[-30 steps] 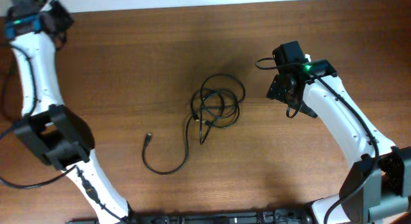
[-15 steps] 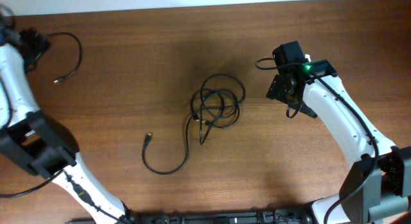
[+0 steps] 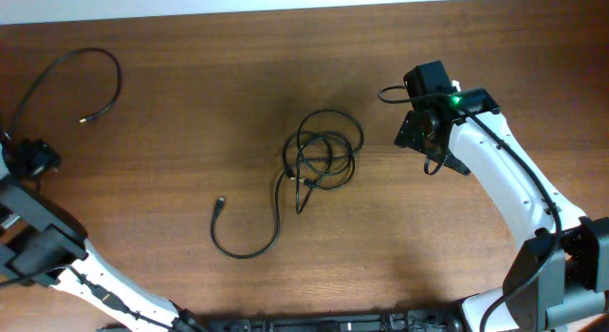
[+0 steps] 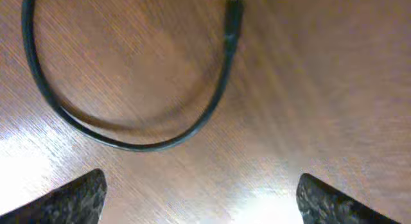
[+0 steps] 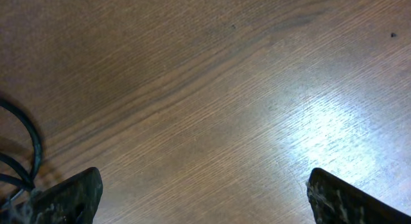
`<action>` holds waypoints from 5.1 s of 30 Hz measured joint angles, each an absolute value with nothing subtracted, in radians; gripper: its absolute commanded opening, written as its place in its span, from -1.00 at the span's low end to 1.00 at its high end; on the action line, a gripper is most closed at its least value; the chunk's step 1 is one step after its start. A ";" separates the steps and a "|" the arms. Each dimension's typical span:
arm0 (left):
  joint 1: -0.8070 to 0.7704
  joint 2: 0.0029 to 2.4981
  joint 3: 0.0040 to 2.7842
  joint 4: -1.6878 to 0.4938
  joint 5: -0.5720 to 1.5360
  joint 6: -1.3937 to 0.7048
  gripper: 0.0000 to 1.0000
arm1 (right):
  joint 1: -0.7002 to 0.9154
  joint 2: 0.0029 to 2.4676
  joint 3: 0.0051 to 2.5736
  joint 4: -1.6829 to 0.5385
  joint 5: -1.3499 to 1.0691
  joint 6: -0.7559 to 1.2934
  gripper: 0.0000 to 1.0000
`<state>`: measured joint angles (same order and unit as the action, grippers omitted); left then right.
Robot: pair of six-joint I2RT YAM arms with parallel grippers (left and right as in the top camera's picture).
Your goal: Untangle cables
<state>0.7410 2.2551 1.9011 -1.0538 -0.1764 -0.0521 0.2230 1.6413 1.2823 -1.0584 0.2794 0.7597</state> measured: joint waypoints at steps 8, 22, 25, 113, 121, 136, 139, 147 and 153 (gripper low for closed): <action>0.786 2.256 1.728 -0.816 -0.043 0.089 0.57 | 0.223 1.641 1.282 -1.059 0.279 0.759 0.97; 0.787 2.256 1.848 -0.603 0.515 -0.577 -1.00 | 0.223 1.641 1.282 -1.060 0.279 0.759 0.97; 0.767 2.258 1.870 -0.244 0.775 -1.039 -1.00 | 0.223 1.641 1.281 -1.057 0.279 0.759 0.97; 0.436 2.249 1.817 -0.314 0.367 -0.492 0.83 | 0.223 1.642 1.277 -1.058 0.276 0.759 0.97; 0.266 2.156 1.823 -0.843 0.763 -0.358 0.97 | 0.223 1.642 1.277 -1.057 0.276 0.759 0.97; 0.097 1.813 1.825 -1.198 0.223 -0.201 0.97 | 0.223 1.642 1.277 -1.059 0.276 0.759 0.97; 0.097 1.818 1.823 -1.267 0.223 -0.201 0.97 | 0.223 1.642 1.277 -1.059 0.275 0.759 0.97; 0.097 1.818 1.823 -1.294 0.223 -0.201 0.97 | 0.223 1.642 1.277 -1.059 0.276 0.759 0.97; 0.097 1.818 1.823 -1.294 0.223 -0.201 0.97 | 0.223 1.642 1.277 -1.059 0.276 0.759 0.97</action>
